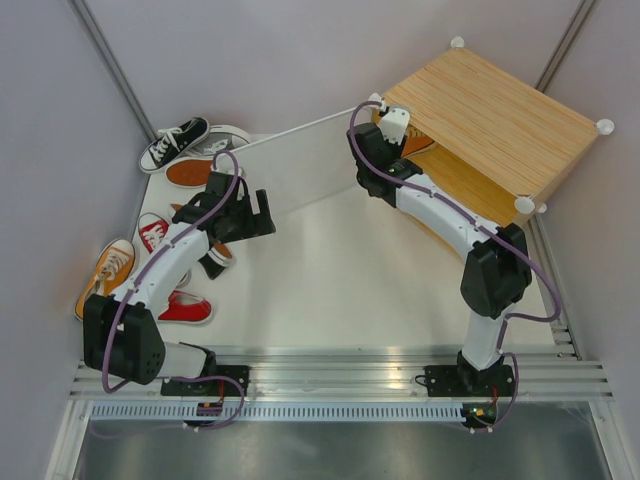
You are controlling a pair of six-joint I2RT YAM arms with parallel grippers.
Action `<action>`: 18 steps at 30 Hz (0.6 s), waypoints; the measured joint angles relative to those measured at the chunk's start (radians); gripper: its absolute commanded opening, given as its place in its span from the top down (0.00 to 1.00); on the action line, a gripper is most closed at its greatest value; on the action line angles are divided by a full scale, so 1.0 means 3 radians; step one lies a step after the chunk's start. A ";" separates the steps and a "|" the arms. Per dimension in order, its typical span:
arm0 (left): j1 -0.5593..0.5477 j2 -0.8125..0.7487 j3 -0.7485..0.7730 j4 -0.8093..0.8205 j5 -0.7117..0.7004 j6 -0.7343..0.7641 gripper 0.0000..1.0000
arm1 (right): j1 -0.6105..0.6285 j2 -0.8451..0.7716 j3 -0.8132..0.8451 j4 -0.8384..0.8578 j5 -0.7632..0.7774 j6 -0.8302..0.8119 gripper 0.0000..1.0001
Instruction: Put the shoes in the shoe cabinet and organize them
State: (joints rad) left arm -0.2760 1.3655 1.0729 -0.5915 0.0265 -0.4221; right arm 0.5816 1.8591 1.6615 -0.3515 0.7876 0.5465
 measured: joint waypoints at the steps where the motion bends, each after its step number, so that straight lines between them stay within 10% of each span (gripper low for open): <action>1: 0.0000 -0.0004 0.0000 0.0003 0.0000 0.0000 0.01 | 0.0000 0.0013 0.0027 0.0000 0.0032 0.0000 0.47; 8: 0.0000 -0.0004 0.0000 0.0010 0.0001 0.0000 0.01 | -0.0004 0.0148 0.0161 0.0000 0.0165 0.0017 0.48; 18: 0.0000 -0.0005 0.0000 0.0010 0.0000 0.0000 0.01 | -0.0023 0.0187 0.0201 0.0024 0.0153 -0.0065 0.99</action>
State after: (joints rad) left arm -0.2760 1.3640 1.0729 -0.5884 0.0265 -0.4221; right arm 0.5747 1.9152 1.7218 -0.3443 0.8333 0.5270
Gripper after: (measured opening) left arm 0.990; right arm 0.083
